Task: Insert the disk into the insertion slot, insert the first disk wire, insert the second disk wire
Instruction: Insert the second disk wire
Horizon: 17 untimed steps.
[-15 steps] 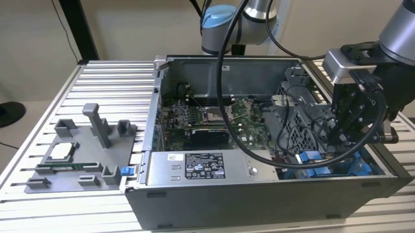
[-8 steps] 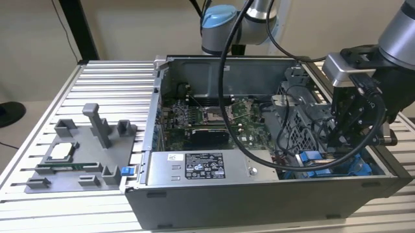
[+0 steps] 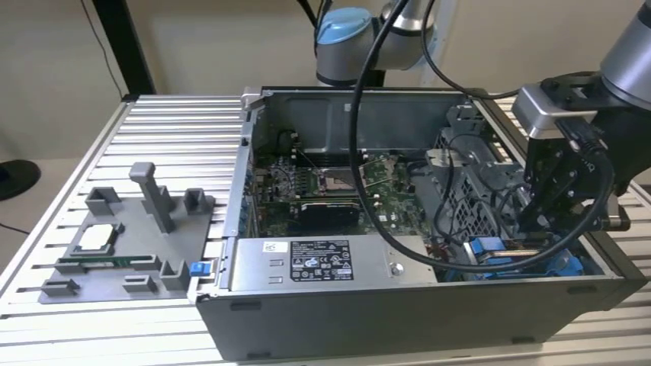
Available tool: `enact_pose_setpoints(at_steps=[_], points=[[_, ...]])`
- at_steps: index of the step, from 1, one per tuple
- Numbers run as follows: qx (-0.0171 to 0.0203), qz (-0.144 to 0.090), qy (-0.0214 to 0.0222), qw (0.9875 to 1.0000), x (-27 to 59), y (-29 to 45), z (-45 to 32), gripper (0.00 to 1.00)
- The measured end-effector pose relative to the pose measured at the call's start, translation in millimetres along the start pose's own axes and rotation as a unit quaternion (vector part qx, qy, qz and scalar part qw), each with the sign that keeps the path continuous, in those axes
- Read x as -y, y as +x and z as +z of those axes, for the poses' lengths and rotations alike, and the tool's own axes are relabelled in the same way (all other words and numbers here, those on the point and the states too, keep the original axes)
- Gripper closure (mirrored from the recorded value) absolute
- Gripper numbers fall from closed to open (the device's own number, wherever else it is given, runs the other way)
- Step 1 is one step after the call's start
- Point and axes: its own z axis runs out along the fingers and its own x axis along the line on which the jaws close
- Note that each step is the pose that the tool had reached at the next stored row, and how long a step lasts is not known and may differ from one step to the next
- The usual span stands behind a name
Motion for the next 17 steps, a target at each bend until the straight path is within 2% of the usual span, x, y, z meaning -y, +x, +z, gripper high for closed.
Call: enact_pose_setpoints(at_steps=[17], points=[[0.0,0.0,0.0,1.0,0.1,1.6,7.0,1.0]])
